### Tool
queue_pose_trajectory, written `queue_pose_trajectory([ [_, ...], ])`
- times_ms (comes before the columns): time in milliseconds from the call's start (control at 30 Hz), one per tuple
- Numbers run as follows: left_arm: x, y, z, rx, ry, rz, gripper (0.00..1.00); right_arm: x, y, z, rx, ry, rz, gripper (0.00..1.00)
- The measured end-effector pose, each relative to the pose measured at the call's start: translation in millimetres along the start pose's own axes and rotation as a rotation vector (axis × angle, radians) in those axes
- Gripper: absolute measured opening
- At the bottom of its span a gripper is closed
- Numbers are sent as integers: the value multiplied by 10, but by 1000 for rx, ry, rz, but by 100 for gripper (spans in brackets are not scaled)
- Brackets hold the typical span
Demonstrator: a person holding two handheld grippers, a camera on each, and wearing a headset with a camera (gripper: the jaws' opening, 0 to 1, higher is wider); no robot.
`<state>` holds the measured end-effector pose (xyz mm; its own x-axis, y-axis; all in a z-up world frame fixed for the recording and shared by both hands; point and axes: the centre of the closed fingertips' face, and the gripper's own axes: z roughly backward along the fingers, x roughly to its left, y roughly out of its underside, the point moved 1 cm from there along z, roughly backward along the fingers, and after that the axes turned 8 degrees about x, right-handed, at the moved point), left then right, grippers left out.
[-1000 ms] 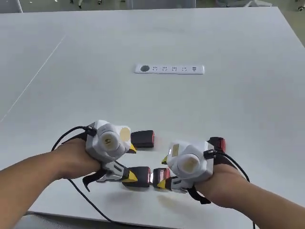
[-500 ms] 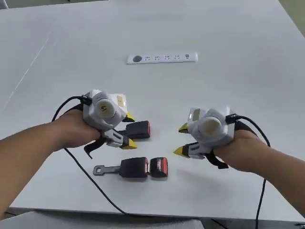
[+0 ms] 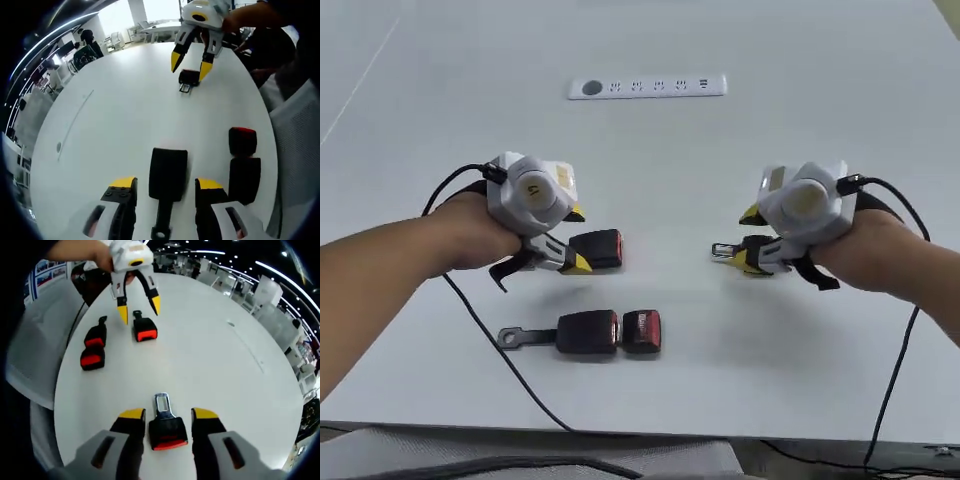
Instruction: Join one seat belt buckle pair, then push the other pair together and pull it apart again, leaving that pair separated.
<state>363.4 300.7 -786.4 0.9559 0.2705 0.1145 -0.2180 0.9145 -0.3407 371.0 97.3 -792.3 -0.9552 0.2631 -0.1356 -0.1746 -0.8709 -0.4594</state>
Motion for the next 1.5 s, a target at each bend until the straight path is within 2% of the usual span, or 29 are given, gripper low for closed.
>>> queue_pose_trajectory([
  [100, 27, 57, -71, 10, 16, 7, 47, 15, 71, -54, 19, -29, 5, 38],
  [167, 48, 98, -124, 31, 23, 10, 44, 43, 114, -83, 33, -52, 11, 38],
  [267, 25, 71, -181, 36, 48, -1, 43, 106, 201, -106, 57, -93, 37, 38],
  [367, -5, 68, -225, 56, 63, -36, 41, 94, 290, -101, 71, -105, 37, 38],
  [400, -12, 74, -236, 66, 68, -51, 40, 87, 264, -103, 46, -107, 6, 37],
  [433, -13, 79, -255, 73, 69, -60, 35, 76, 289, -100, 58, -106, 14, 37],
  [467, -26, 56, -249, 63, 86, -49, 34, 67, 288, -98, 57, -106, 21, 37],
  [500, -29, 68, -247, 72, 87, -64, 34, 65, 284, -99, 56, -109, 22, 36],
  [567, -34, 67, -256, 82, 95, -88, 34, 72, 285, -102, 68, -121, 74, 36],
  [633, -46, 62, -263, 89, 105, -126, 33, 80, 280, -108, 93, -140, 95, 35],
  [733, -43, 60, -268, 98, 117, -149, 33, 79, 263, -118, 103, -154, 114, 35],
  [933, -34, 74, -269, 105, 124, -130, 32, 61, 252, -127, 85, -173, 73, 35],
  [1200, -22, 69, -278, 129, 131, -136, 33, 114, 93, -191, 48, -140, 79, 35],
  [1500, -31, 63, -274, 148, 127, -144, 32, 242, -259, -344, 10, -137, 84, 35],
])
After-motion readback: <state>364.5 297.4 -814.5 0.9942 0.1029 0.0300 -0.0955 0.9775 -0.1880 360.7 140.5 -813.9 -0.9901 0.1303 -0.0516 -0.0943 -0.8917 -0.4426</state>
